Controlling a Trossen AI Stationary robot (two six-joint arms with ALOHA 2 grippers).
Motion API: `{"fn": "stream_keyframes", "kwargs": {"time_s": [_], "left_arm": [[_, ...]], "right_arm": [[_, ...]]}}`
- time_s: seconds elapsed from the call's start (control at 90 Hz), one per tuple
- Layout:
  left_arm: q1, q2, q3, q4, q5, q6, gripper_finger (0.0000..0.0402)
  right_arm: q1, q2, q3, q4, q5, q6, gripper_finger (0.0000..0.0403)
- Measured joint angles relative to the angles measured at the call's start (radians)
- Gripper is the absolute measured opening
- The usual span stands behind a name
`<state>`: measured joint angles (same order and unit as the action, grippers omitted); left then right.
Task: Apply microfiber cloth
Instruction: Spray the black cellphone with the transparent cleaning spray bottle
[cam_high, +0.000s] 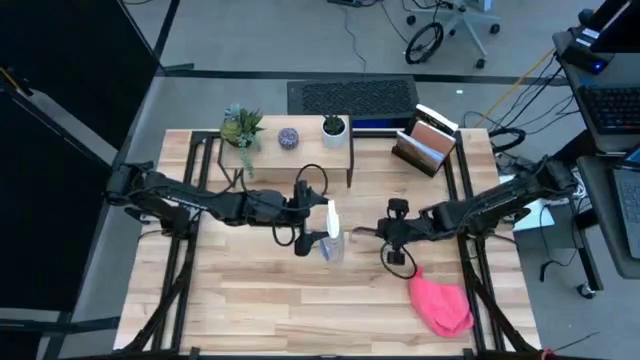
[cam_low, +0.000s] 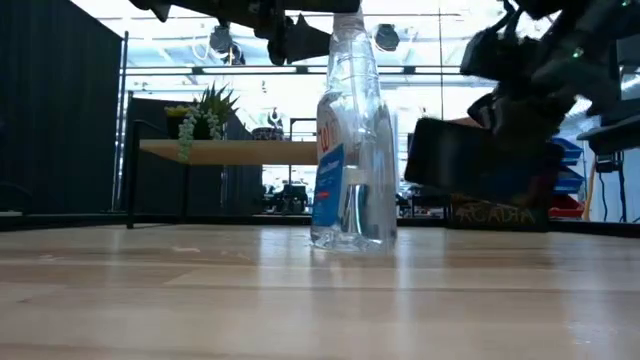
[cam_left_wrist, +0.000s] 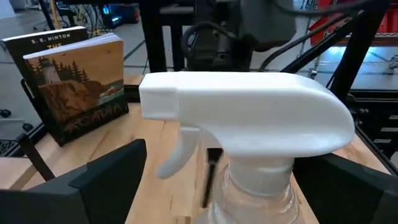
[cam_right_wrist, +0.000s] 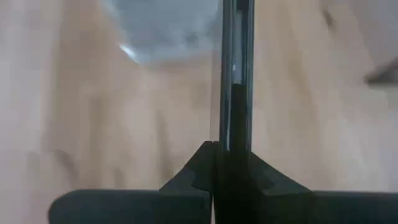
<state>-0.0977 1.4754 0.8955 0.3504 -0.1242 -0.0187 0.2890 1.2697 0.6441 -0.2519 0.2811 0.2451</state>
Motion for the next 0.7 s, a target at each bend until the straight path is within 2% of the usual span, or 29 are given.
{"fn": "stream_keyframes", "kwargs": {"time_s": [0.2, 0.578, 0.7], "left_arm": [[0.000, 0.000, 0.000, -0.001, 0.000, 0.000, 0.0375], [-0.003, 0.000, 0.000, 0.004, -0.008, -0.002, 0.0375], [-0.003, 0.000, 0.000, 0.002, -0.012, -0.062, 0.0375]], "right_arm": [[0.005, 0.031, 0.000, 0.113, 0.007, -0.027, 0.0008], [0.006, 0.039, 0.000, 0.106, 0.035, 0.005, 0.0008], [0.006, 0.039, 0.000, 0.110, 0.035, 0.005, 0.0008]]}}
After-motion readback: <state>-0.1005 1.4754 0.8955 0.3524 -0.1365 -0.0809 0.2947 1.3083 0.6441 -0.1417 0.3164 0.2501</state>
